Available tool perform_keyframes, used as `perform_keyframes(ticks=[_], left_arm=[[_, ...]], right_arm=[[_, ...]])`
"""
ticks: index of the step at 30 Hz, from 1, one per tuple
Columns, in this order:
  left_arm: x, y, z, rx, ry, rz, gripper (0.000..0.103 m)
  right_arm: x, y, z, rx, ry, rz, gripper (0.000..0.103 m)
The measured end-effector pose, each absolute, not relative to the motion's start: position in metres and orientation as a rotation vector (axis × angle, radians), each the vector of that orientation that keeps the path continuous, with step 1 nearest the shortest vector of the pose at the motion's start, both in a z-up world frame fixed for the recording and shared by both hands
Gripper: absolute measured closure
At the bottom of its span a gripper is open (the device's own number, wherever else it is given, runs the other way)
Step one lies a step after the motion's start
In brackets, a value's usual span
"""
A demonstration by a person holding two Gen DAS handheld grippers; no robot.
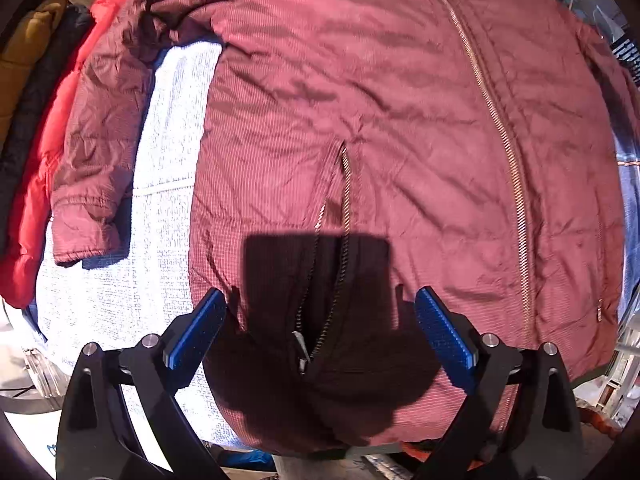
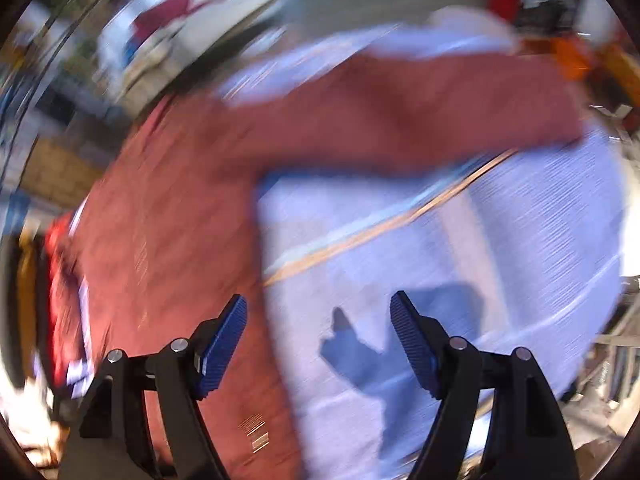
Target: Fold large clothes
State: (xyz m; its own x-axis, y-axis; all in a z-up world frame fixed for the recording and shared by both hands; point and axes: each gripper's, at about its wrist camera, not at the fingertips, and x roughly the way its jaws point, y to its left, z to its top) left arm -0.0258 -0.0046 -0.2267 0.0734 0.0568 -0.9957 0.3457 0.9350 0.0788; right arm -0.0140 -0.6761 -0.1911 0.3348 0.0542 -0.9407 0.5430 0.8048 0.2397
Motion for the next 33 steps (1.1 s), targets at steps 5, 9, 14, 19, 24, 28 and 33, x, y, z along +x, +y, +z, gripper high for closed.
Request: perform_keyframes(ticks=[5,9,14,19,24,28,33], left_arm=[[-0.032,-0.029,-0.210,0.353,1.459,-0.229,0.009],[-0.037,-0.044,-0.205,0.372,1.463,-0.232,0.009],[-0.044,-0.056,-0.208,0.410,1.470,-0.219,0.009],[-0.049,-0.065,-0.202,0.439,1.447,-0.223,0.009],[-0.057,-0.073,-0.202,0.486,1.423,-0.271,0.009],[-0.048,-0.064,-0.209,0.480,1.420,-0.289,0.009],[-0.034,-0.051,-0.205,0.435,1.406,-0.280,0.009]], right_arm=[[-0.030,-0.836,-0.179,0.700,1.064,-0.620,0.030],[-0.023,-0.904,-0.202,0.782,1.107,-0.668,0.030],[-0.001,-0.908,-0.234,0.840,1.150,-0.599,0.068],[0.003,-0.889,-0.200,0.936,1.032,-0.381,0.093],[-0.040,-0.975,-0.119,1.246,0.577,-0.365,0.102],[-0.053,-1.017,-0.102,1.157,0.664,-0.714,0.102],[-0.024,-0.971,-0.121,1.026,0.826,-0.586,0.042]])
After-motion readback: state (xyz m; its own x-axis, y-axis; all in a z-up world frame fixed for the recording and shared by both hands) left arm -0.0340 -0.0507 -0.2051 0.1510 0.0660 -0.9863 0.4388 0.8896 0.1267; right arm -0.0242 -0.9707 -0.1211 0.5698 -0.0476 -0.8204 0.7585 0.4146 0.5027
